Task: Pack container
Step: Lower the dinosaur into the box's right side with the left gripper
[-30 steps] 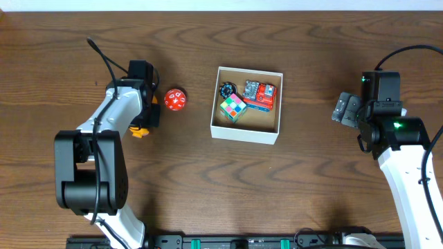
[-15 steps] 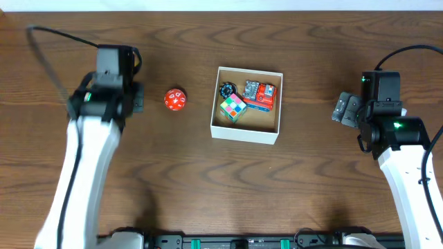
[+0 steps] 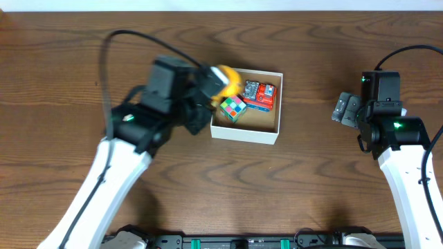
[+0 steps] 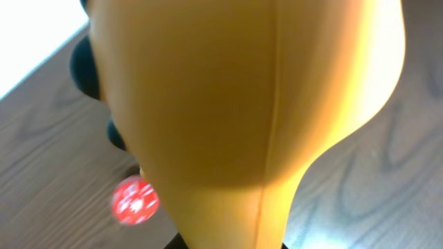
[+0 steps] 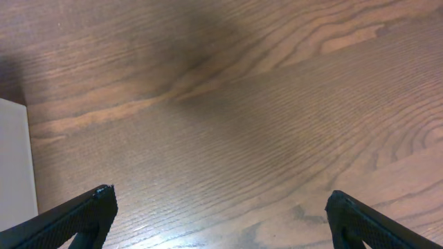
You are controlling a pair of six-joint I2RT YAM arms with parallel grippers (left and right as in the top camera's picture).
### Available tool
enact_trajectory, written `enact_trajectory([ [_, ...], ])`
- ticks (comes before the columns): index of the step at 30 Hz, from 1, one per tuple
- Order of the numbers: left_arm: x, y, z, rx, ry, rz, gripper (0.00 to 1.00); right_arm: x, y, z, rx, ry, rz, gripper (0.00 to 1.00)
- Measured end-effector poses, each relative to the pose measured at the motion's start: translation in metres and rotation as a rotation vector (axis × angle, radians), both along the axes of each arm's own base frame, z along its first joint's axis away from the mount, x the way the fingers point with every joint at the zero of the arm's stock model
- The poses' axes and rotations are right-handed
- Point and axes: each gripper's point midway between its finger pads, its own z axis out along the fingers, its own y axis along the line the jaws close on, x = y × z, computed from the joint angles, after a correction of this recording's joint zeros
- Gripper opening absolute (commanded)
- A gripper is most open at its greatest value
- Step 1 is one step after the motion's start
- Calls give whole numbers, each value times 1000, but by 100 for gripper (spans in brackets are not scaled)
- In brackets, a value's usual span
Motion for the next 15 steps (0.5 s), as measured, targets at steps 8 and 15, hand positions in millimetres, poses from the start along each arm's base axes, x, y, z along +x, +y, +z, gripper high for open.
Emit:
enact_trajectory([
  [8, 9, -60, -58, 57, 53, -182, 7, 0, 0, 0, 0, 0, 0, 99],
  [15, 20, -78, -82, 62, 62, -211, 7, 0, 0, 0, 0, 0, 0, 99],
])
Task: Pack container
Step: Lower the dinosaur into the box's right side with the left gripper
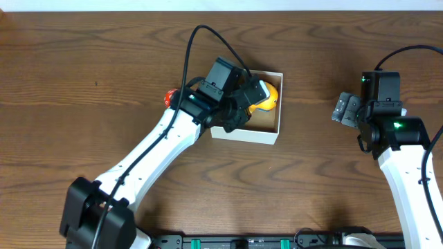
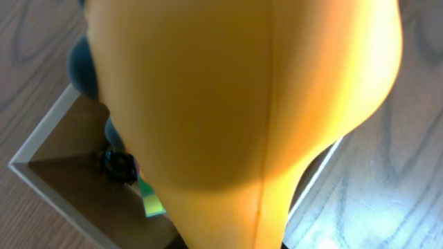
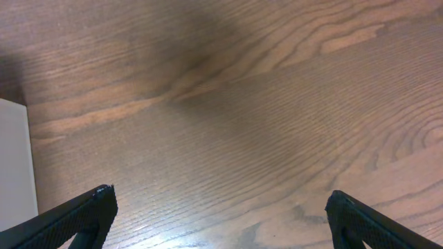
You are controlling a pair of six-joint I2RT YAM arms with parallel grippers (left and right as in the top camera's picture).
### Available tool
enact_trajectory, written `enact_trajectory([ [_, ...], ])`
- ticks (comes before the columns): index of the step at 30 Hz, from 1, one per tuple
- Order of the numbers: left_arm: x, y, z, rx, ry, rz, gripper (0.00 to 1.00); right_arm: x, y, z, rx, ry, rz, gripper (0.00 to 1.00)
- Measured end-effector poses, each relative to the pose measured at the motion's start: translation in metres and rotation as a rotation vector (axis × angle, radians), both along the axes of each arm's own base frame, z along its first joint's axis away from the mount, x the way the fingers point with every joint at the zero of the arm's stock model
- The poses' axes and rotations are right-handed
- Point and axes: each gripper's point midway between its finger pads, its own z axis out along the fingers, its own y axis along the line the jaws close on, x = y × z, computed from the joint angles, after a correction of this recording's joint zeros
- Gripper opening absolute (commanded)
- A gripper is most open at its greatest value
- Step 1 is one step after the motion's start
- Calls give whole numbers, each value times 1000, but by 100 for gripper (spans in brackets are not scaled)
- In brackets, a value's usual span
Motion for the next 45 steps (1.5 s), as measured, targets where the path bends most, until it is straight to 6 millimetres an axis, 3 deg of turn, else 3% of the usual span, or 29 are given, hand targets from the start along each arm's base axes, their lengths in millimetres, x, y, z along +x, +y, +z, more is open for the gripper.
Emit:
enact_trajectory([
  [11, 10, -7, -22, 10, 15, 0, 8, 0, 0, 0, 0, 0, 0, 99],
  [13, 10, -7, -25, 16, 24, -1, 16, 0, 0, 0, 0, 0, 0, 99],
  [17, 8, -6, -27, 21, 29, -7, 53, 0, 0, 0, 0, 0, 0, 99],
  [20, 7, -5, -28, 25, 35, -7, 65, 0, 0, 0, 0, 0, 0, 99],
  [23, 7, -5, -28, 25, 35, -9, 72, 0, 0, 0, 0, 0, 0, 99],
  [33, 7, -5, -28, 25, 37, -7, 72, 0, 0, 0, 0, 0, 0, 99],
  [38, 10, -7, -26, 16, 21, -5, 64, 0, 0, 0, 0, 0, 0, 99],
  [45, 32, -22, -7, -75, -68, 34, 62, 0, 0, 0, 0, 0, 0, 99],
])
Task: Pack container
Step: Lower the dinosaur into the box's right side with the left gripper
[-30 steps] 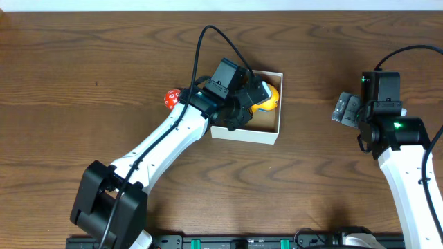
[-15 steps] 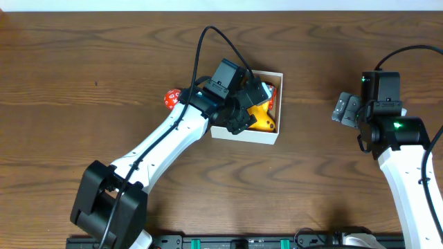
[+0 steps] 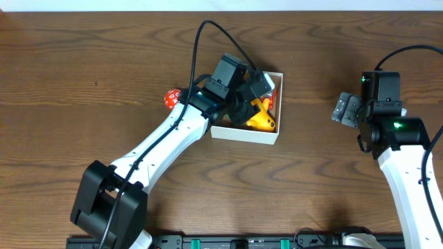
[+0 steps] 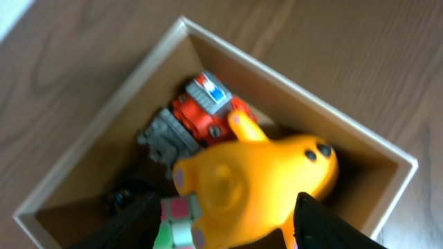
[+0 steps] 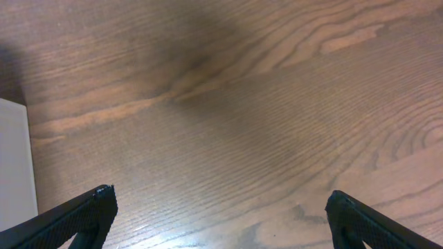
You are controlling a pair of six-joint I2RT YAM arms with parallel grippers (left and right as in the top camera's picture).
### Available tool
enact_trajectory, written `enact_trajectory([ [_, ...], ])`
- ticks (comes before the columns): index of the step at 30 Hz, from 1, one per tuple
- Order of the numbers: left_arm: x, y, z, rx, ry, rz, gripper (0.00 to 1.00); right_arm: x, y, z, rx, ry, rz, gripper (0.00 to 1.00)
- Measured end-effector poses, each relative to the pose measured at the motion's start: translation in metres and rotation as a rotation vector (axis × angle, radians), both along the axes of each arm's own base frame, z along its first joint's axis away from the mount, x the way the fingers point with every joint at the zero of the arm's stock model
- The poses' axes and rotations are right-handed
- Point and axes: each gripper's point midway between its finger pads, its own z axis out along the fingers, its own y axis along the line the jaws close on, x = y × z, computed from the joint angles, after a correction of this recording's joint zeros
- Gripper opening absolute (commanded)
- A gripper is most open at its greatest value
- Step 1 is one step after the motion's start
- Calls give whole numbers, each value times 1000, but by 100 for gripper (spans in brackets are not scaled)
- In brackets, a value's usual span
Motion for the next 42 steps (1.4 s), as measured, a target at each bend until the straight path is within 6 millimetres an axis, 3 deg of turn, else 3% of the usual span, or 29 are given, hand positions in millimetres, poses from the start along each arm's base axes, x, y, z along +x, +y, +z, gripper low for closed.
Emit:
enact_trajectory([
  [11, 7, -4, 5, -33, -15, 21, 63, 0, 0, 0, 0, 0, 0, 99],
  [20, 10, -6, -37, 11, 59, 30, 63, 0, 0, 0, 0, 0, 0, 99],
  [24, 8, -6, -46, 22, 83, 36, 40, 0, 0, 0, 0, 0, 0, 99],
  [29, 2, -1, -51, 45, 113, 33, 31, 0, 0, 0, 0, 0, 0, 99],
  [35, -8, 6, -59, 76, 172, 50, 9, 0, 0, 0, 0, 0, 0, 99],
  [42, -6, 5, -47, 41, 168, 89, 6, 0, 0, 0, 0, 0, 0, 99],
])
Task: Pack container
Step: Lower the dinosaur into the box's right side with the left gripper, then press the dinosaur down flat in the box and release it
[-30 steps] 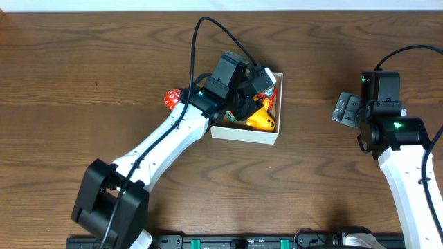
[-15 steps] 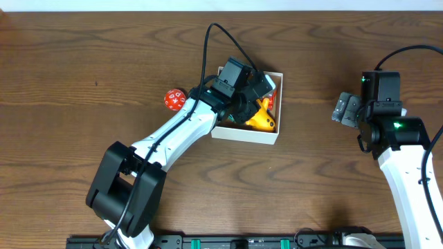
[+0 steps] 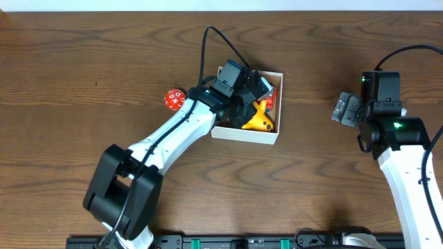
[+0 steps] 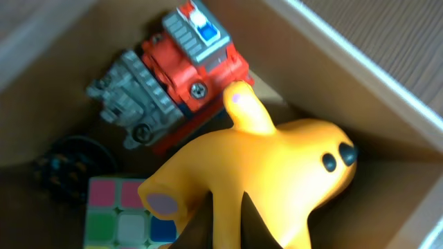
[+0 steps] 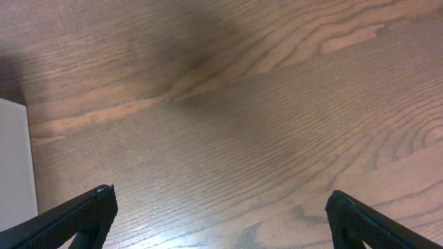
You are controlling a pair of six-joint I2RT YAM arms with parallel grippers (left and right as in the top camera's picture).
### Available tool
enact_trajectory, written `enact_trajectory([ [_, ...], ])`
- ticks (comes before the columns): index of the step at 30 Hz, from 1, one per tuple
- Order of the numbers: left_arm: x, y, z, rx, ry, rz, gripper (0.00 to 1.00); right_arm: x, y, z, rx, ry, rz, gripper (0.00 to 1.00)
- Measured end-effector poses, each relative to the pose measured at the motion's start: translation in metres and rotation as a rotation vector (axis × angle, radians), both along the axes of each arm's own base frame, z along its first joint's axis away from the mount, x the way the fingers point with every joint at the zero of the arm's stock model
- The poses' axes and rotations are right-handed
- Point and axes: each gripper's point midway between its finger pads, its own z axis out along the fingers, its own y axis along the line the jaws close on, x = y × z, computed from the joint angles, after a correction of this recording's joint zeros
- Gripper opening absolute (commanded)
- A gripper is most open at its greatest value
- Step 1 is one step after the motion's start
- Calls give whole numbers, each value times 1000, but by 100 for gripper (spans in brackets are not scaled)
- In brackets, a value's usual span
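The white cardboard box (image 3: 243,134) holds a yellow rubber toy (image 3: 260,120), a red and grey robot toy (image 4: 181,66), a colour cube (image 4: 118,218) and a dark round thing (image 4: 62,162). My left gripper (image 3: 243,102) is down inside the box. In the left wrist view two dark finger wedges flank one limb of the yellow toy (image 4: 277,173), so the left gripper (image 4: 228,211) looks shut on that limb. My right gripper (image 3: 346,109) hangs over bare table to the right, open and holding nothing (image 5: 221,221).
A red spotted die (image 3: 174,99) lies on the wooden table just left of the box. The left arm stretches from the front left up to the box. The box's white edge (image 5: 14,166) shows at the left of the right wrist view.
My left gripper was open above the yellow toy lying in the box. Now it is lower and closer, with its fingers close around one limb of the toy. The right arm has not moved.
My left gripper held the yellow toy by the box's left edge, then over the box. Later the toy lay in the box with the gripper open above it. Now the gripper is down in the box, closed on a limb. The right gripper stayed open throughout.
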Motion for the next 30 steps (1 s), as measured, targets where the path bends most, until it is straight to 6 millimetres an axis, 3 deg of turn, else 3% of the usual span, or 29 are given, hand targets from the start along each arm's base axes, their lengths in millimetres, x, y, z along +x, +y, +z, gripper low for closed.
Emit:
enact_trajectory([
  [11, 4, -3, 77, -154, -113, 83, 6, 0, 0, 0, 0, 0, 0, 99],
  [18, 12, -7, 87, -286, -24, 275, 6, 0, 0, 0, 0, 0, 0, 99],
  [24, 21, 4, 85, -340, 52, 514, 6, 0, 0, 0, 0, 0, 0, 99],
  [30, 21, 12, 79, -349, 108, 637, 6, 0, 0, 0, 0, 0, 0, 99],
])
